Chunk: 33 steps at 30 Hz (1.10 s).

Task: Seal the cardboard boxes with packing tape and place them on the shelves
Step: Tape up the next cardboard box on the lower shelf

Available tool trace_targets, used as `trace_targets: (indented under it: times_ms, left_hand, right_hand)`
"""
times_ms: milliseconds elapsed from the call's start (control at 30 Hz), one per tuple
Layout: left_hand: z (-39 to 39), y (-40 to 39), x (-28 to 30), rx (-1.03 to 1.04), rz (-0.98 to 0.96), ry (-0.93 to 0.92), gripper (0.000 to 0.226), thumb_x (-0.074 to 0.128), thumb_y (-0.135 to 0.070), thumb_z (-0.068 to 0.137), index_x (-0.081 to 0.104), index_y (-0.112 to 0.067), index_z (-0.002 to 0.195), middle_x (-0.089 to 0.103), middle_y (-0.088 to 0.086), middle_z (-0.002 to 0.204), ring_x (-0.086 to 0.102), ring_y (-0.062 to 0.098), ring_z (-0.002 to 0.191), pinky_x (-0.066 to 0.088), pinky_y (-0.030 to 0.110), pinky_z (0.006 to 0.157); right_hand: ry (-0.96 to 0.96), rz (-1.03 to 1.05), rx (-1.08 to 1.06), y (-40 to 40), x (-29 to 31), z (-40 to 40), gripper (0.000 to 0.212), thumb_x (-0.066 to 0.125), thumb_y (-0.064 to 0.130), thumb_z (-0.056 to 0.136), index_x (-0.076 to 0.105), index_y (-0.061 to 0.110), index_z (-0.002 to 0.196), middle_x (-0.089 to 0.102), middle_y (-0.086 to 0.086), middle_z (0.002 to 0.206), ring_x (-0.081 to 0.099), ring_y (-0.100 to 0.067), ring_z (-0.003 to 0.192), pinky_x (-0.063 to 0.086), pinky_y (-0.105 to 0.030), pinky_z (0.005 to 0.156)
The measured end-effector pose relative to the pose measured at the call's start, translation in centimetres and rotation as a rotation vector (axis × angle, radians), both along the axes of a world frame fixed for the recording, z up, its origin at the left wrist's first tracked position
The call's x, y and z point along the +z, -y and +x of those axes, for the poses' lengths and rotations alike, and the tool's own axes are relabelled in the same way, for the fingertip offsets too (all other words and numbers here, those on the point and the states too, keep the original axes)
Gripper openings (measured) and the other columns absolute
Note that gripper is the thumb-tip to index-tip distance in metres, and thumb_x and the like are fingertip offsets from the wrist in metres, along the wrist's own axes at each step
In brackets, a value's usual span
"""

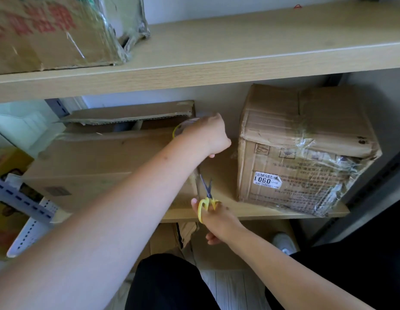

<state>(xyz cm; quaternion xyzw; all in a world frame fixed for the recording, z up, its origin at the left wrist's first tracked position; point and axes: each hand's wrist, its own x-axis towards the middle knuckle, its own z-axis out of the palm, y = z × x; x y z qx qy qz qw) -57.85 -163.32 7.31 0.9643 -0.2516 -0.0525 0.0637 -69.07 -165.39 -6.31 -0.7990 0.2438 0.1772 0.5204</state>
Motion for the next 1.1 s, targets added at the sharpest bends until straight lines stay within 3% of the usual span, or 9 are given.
trace_targets:
  times_ms: [133,267,367,500,567,700,800,1000,1100]
  left_hand:
    - [-2.1,1.3,-1.4,0.154,-0.065,0.082,0.056,0.053,-0.033,0.097,0.030,-0.005,0.140,0.061,0.014,0.123,0.060,0.033,0.112,0.040,0.035,0.070]
    - [-2.6,2.1,-3.2,0.212,-0.023,0.252,0.068,0.056,-0.037,0.096,0.023,-0.006,0.148,0.066,0.010,0.115,0.067,0.029,0.101,0.038,0.032,0.061]
    - [-2.7,2.7,-4.1,0.201,0.025,0.318,0.063,0.054,-0.033,0.096,0.026,-0.009,0.146,0.067,0.010,0.113,0.068,0.029,0.098,0.037,0.031,0.063]
    - [-2.4,3.5,-4.4,0.214,0.098,0.302,0.063,0.050,-0.021,0.094,0.022,-0.009,0.149,0.065,0.014,0.118,0.066,0.032,0.100,0.035,0.031,0.065]
    - [-2.1,3.8,-4.8,0.202,0.164,0.294,0.061,0.048,-0.015,0.093,0.023,-0.008,0.148,0.065,0.013,0.116,0.066,0.030,0.099,0.036,0.030,0.061]
    - [-2.1,4.0,-5.3,0.105,0.225,0.330,0.055,0.046,-0.007,0.091,0.028,-0.007,0.143,0.067,0.011,0.111,0.068,0.029,0.095,0.036,0.030,0.058]
    - [-2.2,3.0,-4.1,0.063,0.073,0.351,0.053,0.050,-0.010,0.090,0.031,-0.007,0.139,0.068,0.014,0.104,0.068,0.033,0.089,0.038,0.032,0.057]
    - [-3.2,-1.6,0.4,0.103,-0.434,0.350,0.022,0.046,-0.031,0.097,0.051,-0.018,0.113,0.070,0.005,0.094,0.069,0.027,0.086,0.052,0.030,0.072]
    - [-4.7,-3.6,2.4,0.137,-0.766,0.063,0.022,0.037,-0.031,0.101,0.052,-0.019,0.110,0.068,0.004,0.076,0.065,0.021,0.059,0.059,0.036,0.064]
  right_hand:
    - [-0.056,0.010,-0.021,0.4,0.2,-0.1,0.066,0.040,0.067,0.091,0.046,0.014,0.131,0.061,-0.005,0.092,0.065,-0.014,0.062,0.063,-0.034,0.066]
    - [-0.034,-0.111,0.117,1.0,0.7,-1.4,0.057,0.038,0.052,0.098,0.039,0.012,0.139,0.064,-0.011,0.098,0.071,-0.023,0.072,0.063,-0.036,0.070]
    - [-0.028,-0.251,0.282,1.4,1.1,-2.2,0.039,0.037,0.039,0.100,0.048,0.011,0.125,0.064,-0.014,0.094,0.071,-0.031,0.077,0.061,-0.037,0.072]
    - [-0.056,-0.289,0.210,2.2,1.2,-3.5,0.049,0.043,0.064,0.089,0.053,0.015,0.093,0.068,-0.004,0.087,0.069,-0.023,0.081,0.059,-0.036,0.078]
    - [-0.051,-0.358,0.229,2.6,1.8,-3.8,0.047,0.046,0.066,0.087,0.049,0.020,0.081,0.064,0.001,0.081,0.065,-0.020,0.077,0.055,-0.029,0.069]
    - [0.031,-0.546,0.211,4.8,4.4,-5.0,0.050,0.054,0.067,0.086,0.052,0.018,0.091,0.052,0.006,0.080,0.054,-0.016,0.076,0.045,-0.026,0.064]
    - [0.112,-0.652,0.092,7.1,6.3,-6.0,0.053,0.057,0.065,0.086,0.059,0.018,0.110,0.052,0.005,0.085,0.056,-0.020,0.085,0.045,-0.027,0.069]
    - [0.203,-0.712,0.121,9.2,10.1,-8.9,0.050,0.065,0.064,0.077,0.061,0.021,0.100,0.059,0.005,0.082,0.059,-0.017,0.078,0.042,-0.026,0.057]
    - [0.408,-0.731,0.086,10.3,14.8,-11.1,0.039,0.073,0.058,0.076,0.059,0.030,0.101,0.060,0.013,0.083,0.056,-0.003,0.071,0.040,-0.017,0.054]
